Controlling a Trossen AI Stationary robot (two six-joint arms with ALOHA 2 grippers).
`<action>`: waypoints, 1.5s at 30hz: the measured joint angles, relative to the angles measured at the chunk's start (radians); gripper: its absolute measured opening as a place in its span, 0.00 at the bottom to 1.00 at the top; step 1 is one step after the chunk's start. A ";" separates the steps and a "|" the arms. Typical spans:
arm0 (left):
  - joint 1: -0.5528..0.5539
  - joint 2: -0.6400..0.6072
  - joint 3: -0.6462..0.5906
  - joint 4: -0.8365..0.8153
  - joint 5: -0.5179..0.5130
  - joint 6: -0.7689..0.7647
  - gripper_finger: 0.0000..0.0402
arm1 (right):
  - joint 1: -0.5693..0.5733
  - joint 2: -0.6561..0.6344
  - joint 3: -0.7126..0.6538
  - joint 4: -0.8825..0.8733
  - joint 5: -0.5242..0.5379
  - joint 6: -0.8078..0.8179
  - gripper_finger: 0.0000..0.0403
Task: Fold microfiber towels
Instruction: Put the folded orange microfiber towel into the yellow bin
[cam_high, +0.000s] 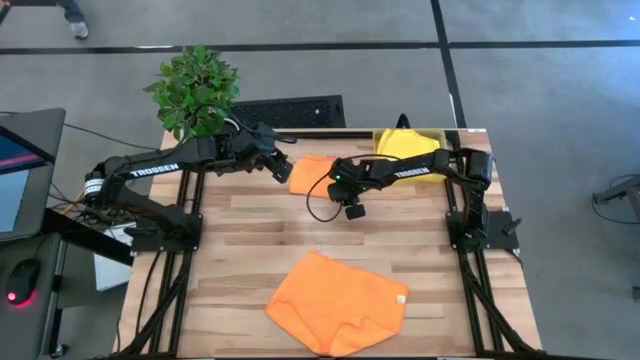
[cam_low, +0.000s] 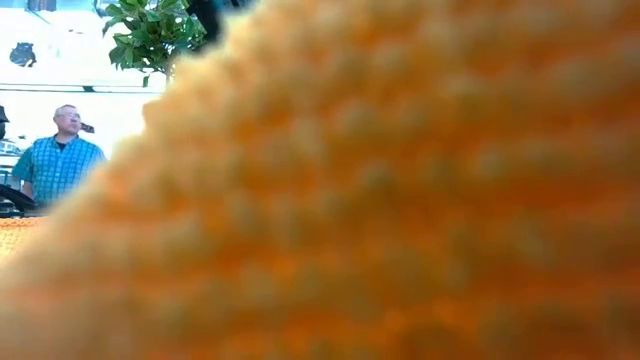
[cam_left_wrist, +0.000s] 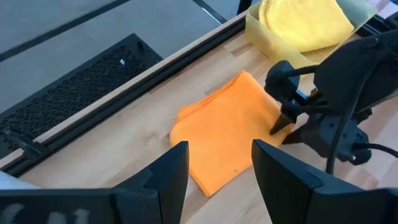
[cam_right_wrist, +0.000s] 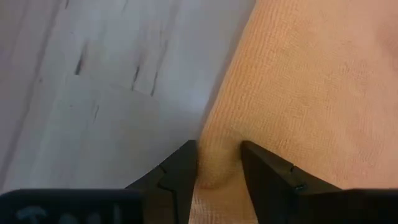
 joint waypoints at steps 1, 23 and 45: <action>0.000 0.000 0.000 0.000 0.001 0.000 0.42 | 0.000 0.000 0.000 0.000 0.005 0.000 0.38; 0.000 0.000 0.000 0.000 0.001 0.000 0.42 | -0.031 0.001 0.068 -0.178 0.321 -0.121 0.03; 0.000 0.000 0.000 0.000 0.001 0.010 0.42 | -0.137 -0.173 0.271 -0.744 0.501 0.030 0.01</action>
